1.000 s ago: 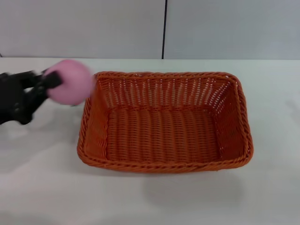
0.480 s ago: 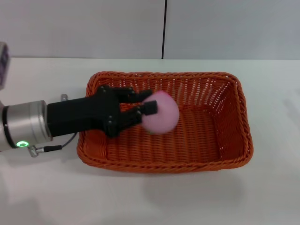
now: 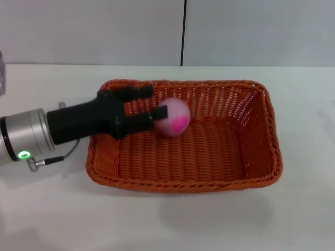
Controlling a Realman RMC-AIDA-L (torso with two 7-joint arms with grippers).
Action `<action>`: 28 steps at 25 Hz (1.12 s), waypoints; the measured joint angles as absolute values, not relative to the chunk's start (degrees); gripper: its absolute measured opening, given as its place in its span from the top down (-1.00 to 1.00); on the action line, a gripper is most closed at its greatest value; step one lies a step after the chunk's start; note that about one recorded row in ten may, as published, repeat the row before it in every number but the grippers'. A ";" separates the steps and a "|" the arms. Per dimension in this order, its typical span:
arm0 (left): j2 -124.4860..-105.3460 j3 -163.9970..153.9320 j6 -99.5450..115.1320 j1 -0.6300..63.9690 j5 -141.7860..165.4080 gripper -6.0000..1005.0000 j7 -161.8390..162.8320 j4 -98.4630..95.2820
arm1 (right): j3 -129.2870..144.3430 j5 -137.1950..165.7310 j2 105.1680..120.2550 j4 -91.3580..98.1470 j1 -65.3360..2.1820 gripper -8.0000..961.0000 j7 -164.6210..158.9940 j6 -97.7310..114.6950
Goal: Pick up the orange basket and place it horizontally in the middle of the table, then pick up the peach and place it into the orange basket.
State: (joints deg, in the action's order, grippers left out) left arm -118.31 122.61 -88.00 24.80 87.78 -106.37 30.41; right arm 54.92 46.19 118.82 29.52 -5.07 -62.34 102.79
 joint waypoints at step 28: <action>-118.58 158.70 -87.48 6.86 79.13 -0.66 -142.24 35.81 | 48.52 46.49 118.71 21.19 -8.91 -0.29 -54.70 102.95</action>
State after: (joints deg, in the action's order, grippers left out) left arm -118.58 158.70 -87.48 6.86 79.13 -142.24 35.81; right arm 48.53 46.49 118.71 21.19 -8.91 -54.70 102.95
